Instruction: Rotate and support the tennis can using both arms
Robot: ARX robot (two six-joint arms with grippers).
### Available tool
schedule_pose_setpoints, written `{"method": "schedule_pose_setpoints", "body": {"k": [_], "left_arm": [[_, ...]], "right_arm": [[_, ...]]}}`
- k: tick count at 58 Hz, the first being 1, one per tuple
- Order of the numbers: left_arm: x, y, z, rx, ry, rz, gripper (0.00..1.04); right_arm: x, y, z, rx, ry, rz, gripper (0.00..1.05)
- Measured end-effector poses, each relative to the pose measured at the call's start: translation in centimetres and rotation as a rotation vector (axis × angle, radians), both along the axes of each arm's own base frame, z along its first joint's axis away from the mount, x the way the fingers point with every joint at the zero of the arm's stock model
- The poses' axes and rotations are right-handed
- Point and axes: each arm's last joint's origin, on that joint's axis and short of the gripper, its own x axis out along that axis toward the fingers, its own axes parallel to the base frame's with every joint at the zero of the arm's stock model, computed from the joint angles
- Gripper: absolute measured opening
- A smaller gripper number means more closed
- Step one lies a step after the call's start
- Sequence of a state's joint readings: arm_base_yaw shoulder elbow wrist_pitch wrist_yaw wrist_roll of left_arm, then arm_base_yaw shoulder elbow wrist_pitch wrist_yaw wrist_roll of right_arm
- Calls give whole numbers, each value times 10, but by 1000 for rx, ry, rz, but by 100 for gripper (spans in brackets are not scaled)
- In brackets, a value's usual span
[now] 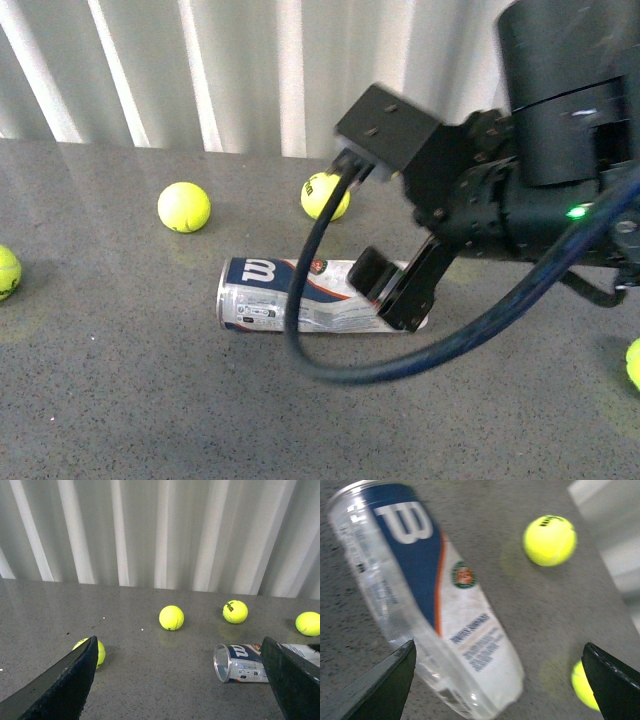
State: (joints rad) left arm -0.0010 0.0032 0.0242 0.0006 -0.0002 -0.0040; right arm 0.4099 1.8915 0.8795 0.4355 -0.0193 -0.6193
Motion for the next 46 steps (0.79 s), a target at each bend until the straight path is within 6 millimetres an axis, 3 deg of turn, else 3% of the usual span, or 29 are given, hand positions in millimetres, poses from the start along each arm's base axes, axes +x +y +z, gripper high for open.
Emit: {"method": "schedule_pose_setpoints", "body": {"k": [13, 18, 24, 32, 39, 46], "left_arm": [[0, 0, 0, 0, 0, 0, 98], [0, 0, 0, 0, 0, 0, 98], [0, 0, 0, 0, 0, 0, 98], [0, 0, 0, 0, 0, 0, 98], [0, 0, 0, 0, 0, 0, 98], [0, 0, 0, 0, 0, 0, 98]], "right_arm": [[-15, -89, 35, 161, -214, -595, 97], [-38, -128, 49, 238, -289, -819, 97], [-70, -154, 64, 314, -378, -972, 97], [-112, -158, 79, 430, -455, -975, 95], [-149, -147, 84, 636, -406, -634, 74], [-173, -146, 81, 681, -423, -578, 53]]}}
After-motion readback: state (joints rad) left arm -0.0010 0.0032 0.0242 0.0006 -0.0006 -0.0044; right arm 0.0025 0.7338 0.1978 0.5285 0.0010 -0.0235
